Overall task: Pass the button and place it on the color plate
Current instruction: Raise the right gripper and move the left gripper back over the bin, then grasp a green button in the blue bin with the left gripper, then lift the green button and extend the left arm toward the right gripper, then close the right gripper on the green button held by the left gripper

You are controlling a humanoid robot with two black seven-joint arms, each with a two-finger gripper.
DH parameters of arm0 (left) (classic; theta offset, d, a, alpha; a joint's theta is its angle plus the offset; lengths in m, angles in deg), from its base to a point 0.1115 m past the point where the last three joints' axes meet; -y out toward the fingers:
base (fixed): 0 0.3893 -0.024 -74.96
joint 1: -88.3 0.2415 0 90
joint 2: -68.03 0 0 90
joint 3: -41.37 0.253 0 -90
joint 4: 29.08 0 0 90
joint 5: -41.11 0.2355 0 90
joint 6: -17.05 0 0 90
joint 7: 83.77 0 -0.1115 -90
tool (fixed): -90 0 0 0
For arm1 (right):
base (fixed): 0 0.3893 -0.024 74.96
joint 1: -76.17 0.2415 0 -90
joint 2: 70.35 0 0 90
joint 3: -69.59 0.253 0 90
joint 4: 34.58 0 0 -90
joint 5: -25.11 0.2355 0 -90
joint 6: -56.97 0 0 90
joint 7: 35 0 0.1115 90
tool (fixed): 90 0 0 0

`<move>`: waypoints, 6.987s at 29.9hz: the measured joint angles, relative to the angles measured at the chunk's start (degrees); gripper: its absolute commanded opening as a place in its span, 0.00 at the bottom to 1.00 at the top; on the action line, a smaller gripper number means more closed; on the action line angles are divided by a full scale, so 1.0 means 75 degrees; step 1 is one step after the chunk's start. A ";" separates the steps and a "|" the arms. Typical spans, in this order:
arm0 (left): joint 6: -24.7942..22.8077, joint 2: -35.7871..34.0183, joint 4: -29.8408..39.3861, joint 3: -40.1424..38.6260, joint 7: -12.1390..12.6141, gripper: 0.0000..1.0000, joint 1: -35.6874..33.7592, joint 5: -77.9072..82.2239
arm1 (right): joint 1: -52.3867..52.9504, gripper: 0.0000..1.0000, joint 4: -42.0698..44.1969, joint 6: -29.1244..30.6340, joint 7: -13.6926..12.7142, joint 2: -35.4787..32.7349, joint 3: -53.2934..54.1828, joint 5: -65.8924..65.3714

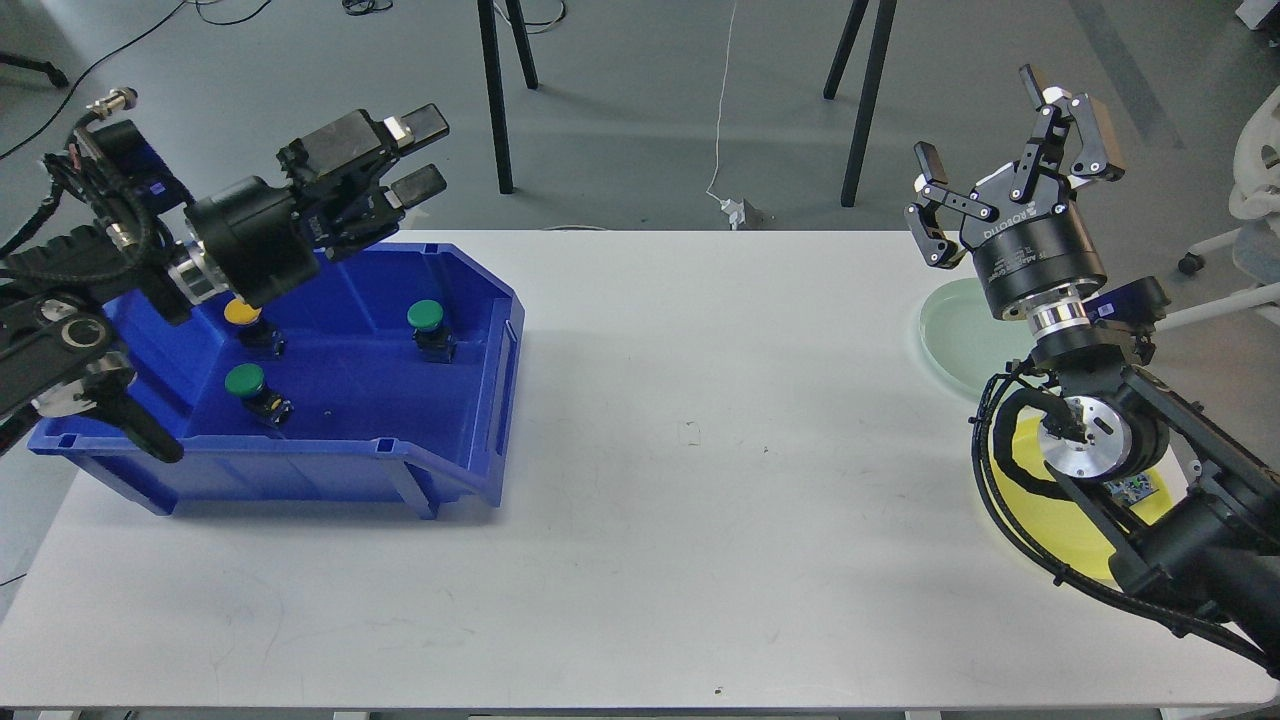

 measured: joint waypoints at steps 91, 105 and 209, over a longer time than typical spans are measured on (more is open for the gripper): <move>-0.0018 0.1322 -0.6135 0.6300 0.0000 0.16 -0.2034 0.4299 | -0.0739 0.99 0.0099 0.0014 0.0000 0.0304 0.0080 0.0015; -0.0593 0.0501 -0.4380 0.5141 0.0001 0.13 -0.2834 0.4013 | -0.0738 0.99 0.0076 0.0014 0.0000 0.0281 0.0080 0.0015; 0.0745 0.3708 -0.1371 0.2059 0.0000 0.16 -0.1337 0.1345 | -0.0639 0.76 -0.1162 0.2201 -0.0336 -0.0479 -0.2265 0.0089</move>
